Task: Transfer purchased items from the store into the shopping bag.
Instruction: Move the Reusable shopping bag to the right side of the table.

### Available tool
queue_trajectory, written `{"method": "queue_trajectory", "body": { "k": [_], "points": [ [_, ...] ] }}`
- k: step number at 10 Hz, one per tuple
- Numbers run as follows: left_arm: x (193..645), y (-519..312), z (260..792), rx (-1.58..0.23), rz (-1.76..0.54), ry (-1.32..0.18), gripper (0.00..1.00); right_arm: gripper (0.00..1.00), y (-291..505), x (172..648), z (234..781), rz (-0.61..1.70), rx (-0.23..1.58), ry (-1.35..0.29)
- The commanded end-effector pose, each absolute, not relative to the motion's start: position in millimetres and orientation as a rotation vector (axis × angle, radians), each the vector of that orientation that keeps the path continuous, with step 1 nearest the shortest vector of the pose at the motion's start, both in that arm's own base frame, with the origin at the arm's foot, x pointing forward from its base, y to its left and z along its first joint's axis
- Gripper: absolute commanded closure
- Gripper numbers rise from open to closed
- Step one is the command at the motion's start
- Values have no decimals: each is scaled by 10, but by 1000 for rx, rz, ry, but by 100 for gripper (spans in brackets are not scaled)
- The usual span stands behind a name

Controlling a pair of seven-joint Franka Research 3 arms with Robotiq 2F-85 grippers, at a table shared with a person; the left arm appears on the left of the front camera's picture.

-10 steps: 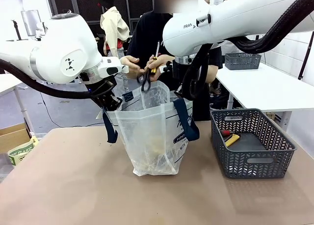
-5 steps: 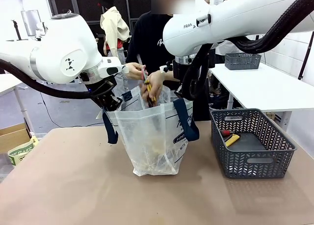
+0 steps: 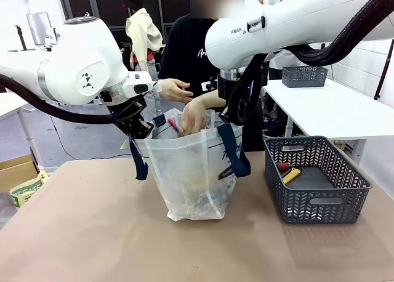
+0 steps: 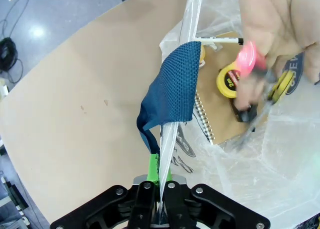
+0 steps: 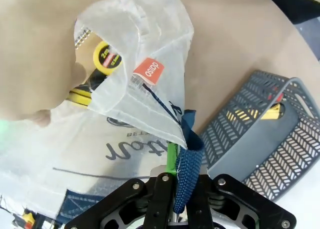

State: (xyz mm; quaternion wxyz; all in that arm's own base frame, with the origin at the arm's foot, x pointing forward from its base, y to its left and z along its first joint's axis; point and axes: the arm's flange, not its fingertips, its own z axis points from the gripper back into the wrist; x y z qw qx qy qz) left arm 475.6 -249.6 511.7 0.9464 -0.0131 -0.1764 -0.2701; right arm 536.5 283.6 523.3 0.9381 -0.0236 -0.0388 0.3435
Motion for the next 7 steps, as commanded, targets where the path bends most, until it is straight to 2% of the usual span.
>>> {"method": "queue_trajectory", "body": {
  "k": [1,7],
  "points": [
    [4756,-2494,5117,-26,-550,-359,100,100,2838,5378,5259,682,-32,-68],
    [4756,-2494,5117,-26,-550,-359,100,100,2831,5370,5251,749,-7,-100]
  ]
}}
